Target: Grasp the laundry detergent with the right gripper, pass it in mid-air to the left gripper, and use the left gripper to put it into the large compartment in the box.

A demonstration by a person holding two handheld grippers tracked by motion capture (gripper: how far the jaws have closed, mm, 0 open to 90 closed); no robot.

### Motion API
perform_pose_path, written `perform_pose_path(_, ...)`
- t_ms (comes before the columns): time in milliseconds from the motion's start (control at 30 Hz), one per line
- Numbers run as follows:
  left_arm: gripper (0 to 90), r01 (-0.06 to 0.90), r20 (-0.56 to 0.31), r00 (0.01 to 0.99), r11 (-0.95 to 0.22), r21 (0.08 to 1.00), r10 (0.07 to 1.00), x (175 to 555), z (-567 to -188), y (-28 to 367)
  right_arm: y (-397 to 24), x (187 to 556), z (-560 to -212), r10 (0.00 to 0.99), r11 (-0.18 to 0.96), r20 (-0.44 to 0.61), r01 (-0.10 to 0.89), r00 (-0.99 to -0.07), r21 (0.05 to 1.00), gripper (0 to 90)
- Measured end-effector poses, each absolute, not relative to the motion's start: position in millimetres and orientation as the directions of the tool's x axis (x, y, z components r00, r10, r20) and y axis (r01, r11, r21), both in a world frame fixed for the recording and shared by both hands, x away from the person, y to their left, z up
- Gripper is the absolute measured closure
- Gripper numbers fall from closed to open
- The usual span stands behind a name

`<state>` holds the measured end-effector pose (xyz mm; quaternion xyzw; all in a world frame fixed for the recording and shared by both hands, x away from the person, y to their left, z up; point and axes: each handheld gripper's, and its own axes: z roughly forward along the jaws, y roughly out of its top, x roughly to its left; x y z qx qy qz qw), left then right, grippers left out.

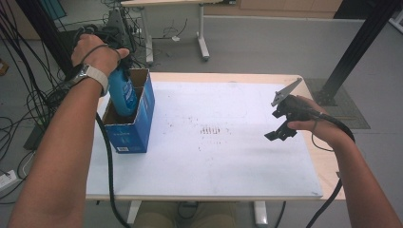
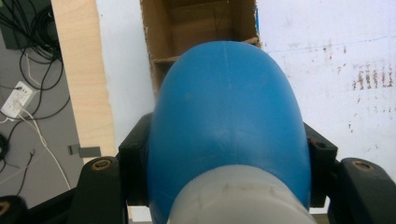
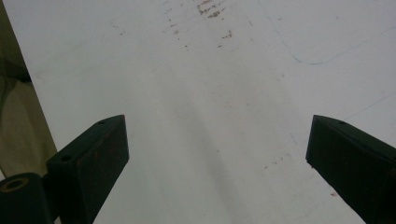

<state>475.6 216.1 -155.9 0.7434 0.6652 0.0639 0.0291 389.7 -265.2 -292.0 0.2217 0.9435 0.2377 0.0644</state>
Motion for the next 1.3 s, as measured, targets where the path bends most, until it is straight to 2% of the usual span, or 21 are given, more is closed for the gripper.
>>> perform_pose_path(633,37.7,0.983,0.079,0.103,-0.114,0.142,0.992,477,-182,220,-264,392,-298,0.454,0.786,-0.004,0.398,-0.891,0.473,5.7)
perform_pose_path(1300,37.7,0.987,0.059,0.087,-0.095,0.133,0.994,473,-200,220,-264,391,-301,0.46,0.78,0.003,0.405,-0.888,0.477,5.6)
